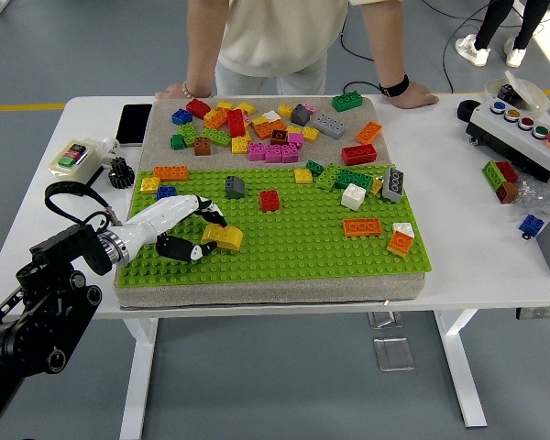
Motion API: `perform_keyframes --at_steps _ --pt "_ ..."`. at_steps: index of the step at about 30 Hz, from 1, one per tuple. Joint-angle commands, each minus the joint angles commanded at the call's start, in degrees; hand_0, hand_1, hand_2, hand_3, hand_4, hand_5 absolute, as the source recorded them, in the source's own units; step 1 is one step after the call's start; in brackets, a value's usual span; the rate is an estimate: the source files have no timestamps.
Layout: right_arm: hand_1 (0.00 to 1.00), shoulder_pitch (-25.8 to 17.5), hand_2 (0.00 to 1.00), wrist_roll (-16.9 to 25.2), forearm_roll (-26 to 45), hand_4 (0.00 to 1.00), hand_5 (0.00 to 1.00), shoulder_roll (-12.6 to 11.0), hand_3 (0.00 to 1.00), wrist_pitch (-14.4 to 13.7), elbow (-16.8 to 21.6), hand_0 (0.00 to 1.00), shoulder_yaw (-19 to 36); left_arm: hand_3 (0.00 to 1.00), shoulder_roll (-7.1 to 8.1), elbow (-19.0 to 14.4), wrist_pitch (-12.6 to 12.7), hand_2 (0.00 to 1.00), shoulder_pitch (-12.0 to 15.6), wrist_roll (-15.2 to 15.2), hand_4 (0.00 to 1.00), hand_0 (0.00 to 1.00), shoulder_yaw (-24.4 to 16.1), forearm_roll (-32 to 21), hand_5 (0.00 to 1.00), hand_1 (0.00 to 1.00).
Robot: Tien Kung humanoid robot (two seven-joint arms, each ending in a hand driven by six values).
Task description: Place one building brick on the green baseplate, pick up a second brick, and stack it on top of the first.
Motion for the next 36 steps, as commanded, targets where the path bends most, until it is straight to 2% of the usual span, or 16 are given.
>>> perform_keyframes --at_steps 11,12,17,18,29,30,35,36 --pt "0.638 0.0 0.685 -0.1 0.0 0.915 0.48 0.0 0.621 0.0 0.0 0.728 0.0 0.566 -0.4 1.1 -0.1 0.609 0.1 -0.5 0.566 0.708 0.1 0.0 0.002 0.694" --pt "0.638 0.0 0.685 -0.1 0.0 0.915 0.48 0.1 0.621 -0.1 0.0 0.728 0.0 0.583 -0.43 1.2 -0.2 0.625 0.1 -0.5 0.628 0.751 0.0 0.0 0.018 0.725" --pt "0.638 0.0 0.685 -0.1 0.0 0.915 0.48 0.1 0.621 -0.1 0.0 0.728 -0.1 0.583 -0.59 1.5 -0.5 0.625 0.1 -0.8 0.628 0.751 -0.1 0.0 0.018 0.725" --pt "0.637 -0.1 0.685 -0.1 0.0 0.915 0.48 0.1 0.621 -0.1 0.0 0.728 -0.1 0.613 -0.6 1.5 -0.5 0.66 0.1 -0.8 0.693 0.766 -0.1 0.0 0.057 0.738" --pt "0.638 -0.1 0.685 0.0 0.1 0.915 0.48 0.2 0.62 -0.2 0.0 0.728 -0.3 0.633 -0.65 2.0 -0.8 0.679 -0.1 -1.1 0.734 0.772 -0.4 0.0 0.069 0.747" --pt "0.637 -0.1 0.685 0.0 0.1 0.915 0.48 0.2 0.621 -0.2 0.0 0.728 -0.3 0.686 -0.64 2.0 -0.8 0.716 -0.1 -1.1 0.815 0.794 -0.4 0.0 0.094 0.76" --pt "0.637 -0.2 0.685 0.0 0.1 0.915 0.48 0.2 0.621 -0.2 0.0 0.728 -0.4 0.686 -0.62 2.0 -1.0 0.716 0.0 -1.2 0.815 0.794 -0.4 0.0 0.094 0.76" --pt "0.638 -0.2 0.685 0.0 0.1 0.915 0.48 0.2 0.621 -0.3 0.0 0.728 -0.5 0.712 -0.62 1.9 -1.1 0.741 0.0 -1.2 0.863 0.797 -0.4 0.0 0.102 0.762"
